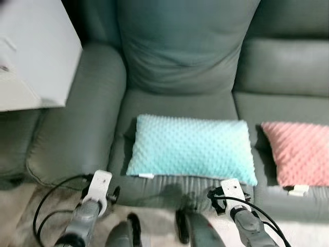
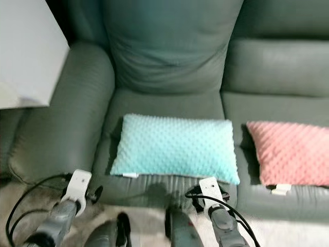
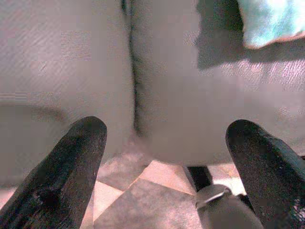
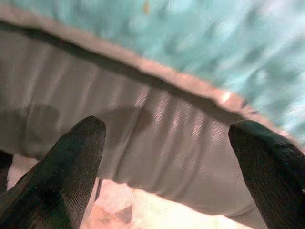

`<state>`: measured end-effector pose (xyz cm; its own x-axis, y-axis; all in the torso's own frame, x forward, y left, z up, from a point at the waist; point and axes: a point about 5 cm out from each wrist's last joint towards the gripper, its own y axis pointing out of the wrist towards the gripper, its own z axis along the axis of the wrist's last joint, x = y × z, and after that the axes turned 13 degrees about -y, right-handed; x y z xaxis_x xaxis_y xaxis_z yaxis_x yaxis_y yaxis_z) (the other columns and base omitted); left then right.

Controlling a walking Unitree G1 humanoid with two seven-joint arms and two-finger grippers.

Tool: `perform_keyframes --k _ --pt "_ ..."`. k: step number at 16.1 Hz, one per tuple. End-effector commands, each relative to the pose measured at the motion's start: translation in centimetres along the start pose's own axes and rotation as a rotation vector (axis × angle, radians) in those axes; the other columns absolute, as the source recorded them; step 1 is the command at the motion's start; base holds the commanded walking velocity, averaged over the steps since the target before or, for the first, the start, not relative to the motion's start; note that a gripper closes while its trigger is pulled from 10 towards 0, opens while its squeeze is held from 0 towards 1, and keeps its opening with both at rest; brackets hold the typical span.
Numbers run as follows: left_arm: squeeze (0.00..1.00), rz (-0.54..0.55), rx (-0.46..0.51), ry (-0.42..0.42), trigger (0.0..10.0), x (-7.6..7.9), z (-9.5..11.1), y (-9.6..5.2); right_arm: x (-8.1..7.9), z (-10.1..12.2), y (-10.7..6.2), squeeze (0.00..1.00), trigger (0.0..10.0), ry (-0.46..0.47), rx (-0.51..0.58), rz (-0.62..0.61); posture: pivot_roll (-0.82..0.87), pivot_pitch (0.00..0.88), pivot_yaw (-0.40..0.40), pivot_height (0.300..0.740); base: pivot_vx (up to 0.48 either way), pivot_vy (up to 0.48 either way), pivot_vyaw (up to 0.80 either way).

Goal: Move the pillow to the sofa

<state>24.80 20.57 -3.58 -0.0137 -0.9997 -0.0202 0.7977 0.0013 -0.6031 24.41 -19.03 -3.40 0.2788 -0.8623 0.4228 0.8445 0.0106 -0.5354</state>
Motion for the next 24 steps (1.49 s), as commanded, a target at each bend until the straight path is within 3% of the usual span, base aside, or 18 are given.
perform_keyframes --k 1,4,6,11,12,15,17,20,24 --pt "0.0 0.035 -0.068 -0.005 10.0 -1.0 -2.1 -0.8 -0.4 -1.2 -0.4 0.0 10.0 -0.002 -0.043 0.01 -0.13 0.101 0.022 0.74 0.0 0.0 0.0" --pt "0.0 0.14 -0.144 -0.126 10.0 -2.5 -4.8 -2.0 0.3 -2.9 -0.7 0.0 10.0 -0.007 -0.13 0.01 -0.13 0.032 0.003 0.74 0.0 0.0 0.0" --pt "0.0 0.159 -0.189 -0.13 10.0 -2.9 -6.1 -2.6 0.5 -3.6 -0.9 0.0 10.0 -0.009 -0.163 0.028 -0.12 0.002 -0.008 0.74 0.0 0.0 0.0" --pt "0.0 0.228 -0.341 -0.104 10.0 -3.9 -9.0 -4.1 0.3 -6.1 -1.9 0.0 10.0 -0.16 -0.313 0.112 -0.11 0.0 -0.035 0.74 0.0 0.0 0.0" --pt "0.0 0.234 -0.352 -0.116 10.0 -3.5 -8.9 -4.0 0.3 -5.7 -1.7 0.0 10.0 -0.202 -0.304 0.143 -0.11 0.0 -0.048 0.74 0.0 0.0 0.0" --pt "0.0 0.227 -0.328 -0.157 10.0 -2.4 -8.0 -3.1 0.2 -3.5 -0.4 0.0 10.0 -0.211 -0.257 0.14 -0.11 0.0 -0.055 0.74 0.0 0.0 0.0" --pt "0.0 0.215 -0.324 -0.152 10.0 -1.9 -7.6 -2.8 0.3 -3.2 -0.2 0.0 10.0 -0.208 -0.275 0.126 -0.1 0.0 -0.052 0.74 0.0 0.0 0.0" --pt "0.0 0.222 -0.334 -0.117 10.0 -1.5 -6.8 -2.3 -0.5 -3.5 -0.4 0.0 10.0 -0.26 -0.296 0.14 -0.08 0.0 -0.055 0.74 0.0 0.0 0.0" --pt "0.0 0.215 -0.321 -0.13 10.0 -1.6 -5.8 -1.7 -1.8 -4.1 -0.8 0.0 10.0 -0.251 -0.312 0.17 -0.08 0.0 -0.043 0.74 0.0 0.0 0.0"
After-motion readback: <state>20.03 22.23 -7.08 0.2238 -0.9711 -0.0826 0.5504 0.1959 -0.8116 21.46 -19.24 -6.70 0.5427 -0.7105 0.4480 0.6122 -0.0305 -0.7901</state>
